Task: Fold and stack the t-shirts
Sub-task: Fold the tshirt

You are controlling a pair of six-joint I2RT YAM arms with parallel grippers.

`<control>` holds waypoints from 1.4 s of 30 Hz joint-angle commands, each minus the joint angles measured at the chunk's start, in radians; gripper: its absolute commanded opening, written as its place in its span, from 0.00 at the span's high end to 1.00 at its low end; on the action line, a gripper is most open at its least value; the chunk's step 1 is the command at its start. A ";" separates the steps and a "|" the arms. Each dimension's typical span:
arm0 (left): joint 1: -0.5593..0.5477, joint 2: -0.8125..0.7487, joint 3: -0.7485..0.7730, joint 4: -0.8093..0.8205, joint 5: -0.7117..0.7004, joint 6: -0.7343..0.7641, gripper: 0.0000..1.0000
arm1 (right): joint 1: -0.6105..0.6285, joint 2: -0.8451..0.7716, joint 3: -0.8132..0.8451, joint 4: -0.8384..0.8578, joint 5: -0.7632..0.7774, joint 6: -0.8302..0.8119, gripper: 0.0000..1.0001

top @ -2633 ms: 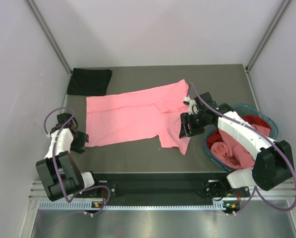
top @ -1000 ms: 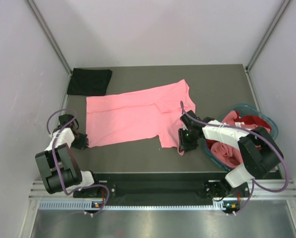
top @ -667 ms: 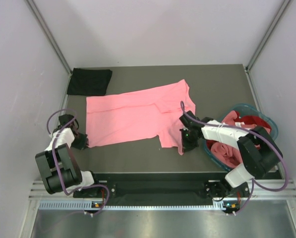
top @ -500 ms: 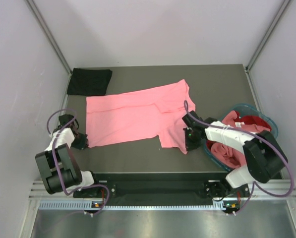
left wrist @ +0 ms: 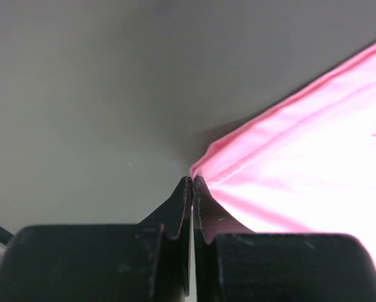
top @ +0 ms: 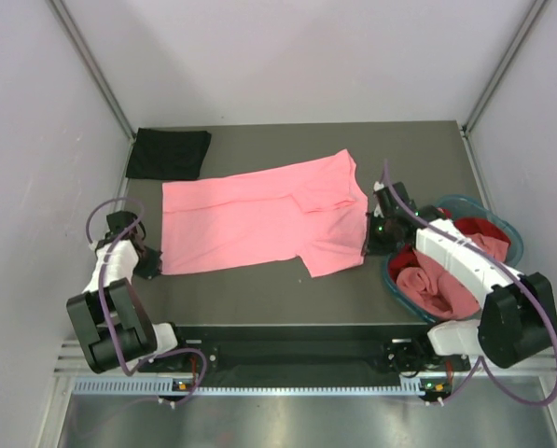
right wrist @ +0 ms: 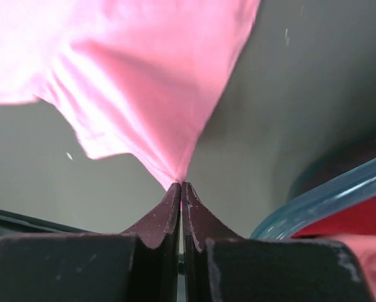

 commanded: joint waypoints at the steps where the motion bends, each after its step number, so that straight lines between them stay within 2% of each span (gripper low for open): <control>1: -0.001 -0.021 0.086 -0.025 -0.034 0.072 1.00 | -0.059 0.041 0.126 0.000 -0.053 -0.059 1.00; 21: -0.053 0.146 0.278 -0.017 0.053 0.175 1.00 | -0.272 0.348 0.543 -0.014 -0.137 -0.148 1.00; 33: -0.064 0.277 0.419 -0.036 0.063 0.197 1.00 | -0.280 0.531 0.701 -0.005 -0.211 -0.142 1.00; 42: -0.068 0.367 0.539 -0.063 0.047 0.223 1.00 | -0.280 0.604 0.799 -0.011 -0.220 -0.139 1.00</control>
